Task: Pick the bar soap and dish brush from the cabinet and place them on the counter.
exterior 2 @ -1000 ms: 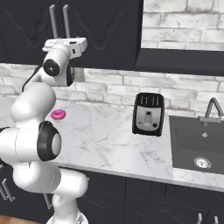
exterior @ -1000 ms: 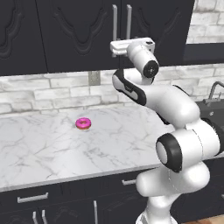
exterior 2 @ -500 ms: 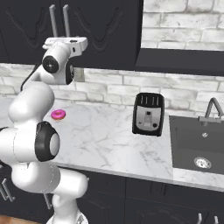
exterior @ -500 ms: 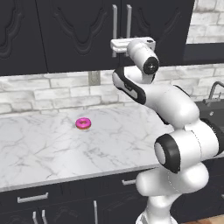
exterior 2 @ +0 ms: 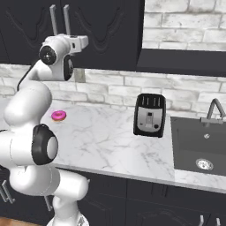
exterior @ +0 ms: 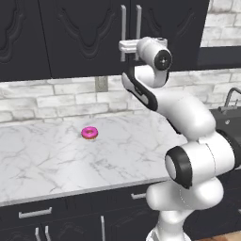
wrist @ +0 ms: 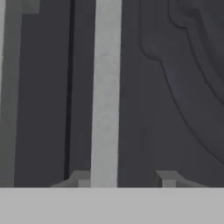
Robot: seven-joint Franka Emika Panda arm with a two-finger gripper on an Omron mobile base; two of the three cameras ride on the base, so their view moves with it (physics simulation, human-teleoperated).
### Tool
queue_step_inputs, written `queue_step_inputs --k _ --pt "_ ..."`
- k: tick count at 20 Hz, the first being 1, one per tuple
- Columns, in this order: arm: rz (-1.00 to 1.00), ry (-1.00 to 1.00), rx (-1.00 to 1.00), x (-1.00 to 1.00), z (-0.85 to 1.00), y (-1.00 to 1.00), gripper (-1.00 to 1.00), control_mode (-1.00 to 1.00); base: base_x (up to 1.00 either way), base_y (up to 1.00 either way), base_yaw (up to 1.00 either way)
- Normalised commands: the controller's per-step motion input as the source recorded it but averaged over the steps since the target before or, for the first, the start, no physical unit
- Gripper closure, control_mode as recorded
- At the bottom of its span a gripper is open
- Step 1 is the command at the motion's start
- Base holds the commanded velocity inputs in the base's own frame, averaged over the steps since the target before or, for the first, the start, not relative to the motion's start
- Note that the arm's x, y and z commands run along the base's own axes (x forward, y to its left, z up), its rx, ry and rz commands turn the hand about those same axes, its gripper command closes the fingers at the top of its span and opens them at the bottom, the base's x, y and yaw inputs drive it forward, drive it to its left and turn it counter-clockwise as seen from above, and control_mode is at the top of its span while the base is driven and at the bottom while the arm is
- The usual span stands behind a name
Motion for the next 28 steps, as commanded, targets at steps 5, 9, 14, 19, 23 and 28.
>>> queue_step_inputs --k 5,9,14,19,23,28 --pt "0.0 0.29 -0.09 0.51 -0.06 0.26 1.0 -1.0 0.0 0.0 0.0" --pt "0.0 0.23 -0.04 0.38 -0.08 0.07 1.0 -1.0 0.0 0.0 0.0" --pt "0.0 0.14 0.0 0.31 -0.11 0.02 1.0 -1.0 0.0 0.0 0.0" --pt "0.0 0.08 0.0 0.13 -0.22 0.0 1.0 -1.0 0.0 0.0 0.0" --pt "0.01 0.02 0.0 0.0 -0.09 -0.08 1.0 -1.0 0.0 0.0 0.0" --pt "0.04 0.0 0.0 -0.22 0.0 -0.44 1.0 -1.0 0.0 0.0 0.0"
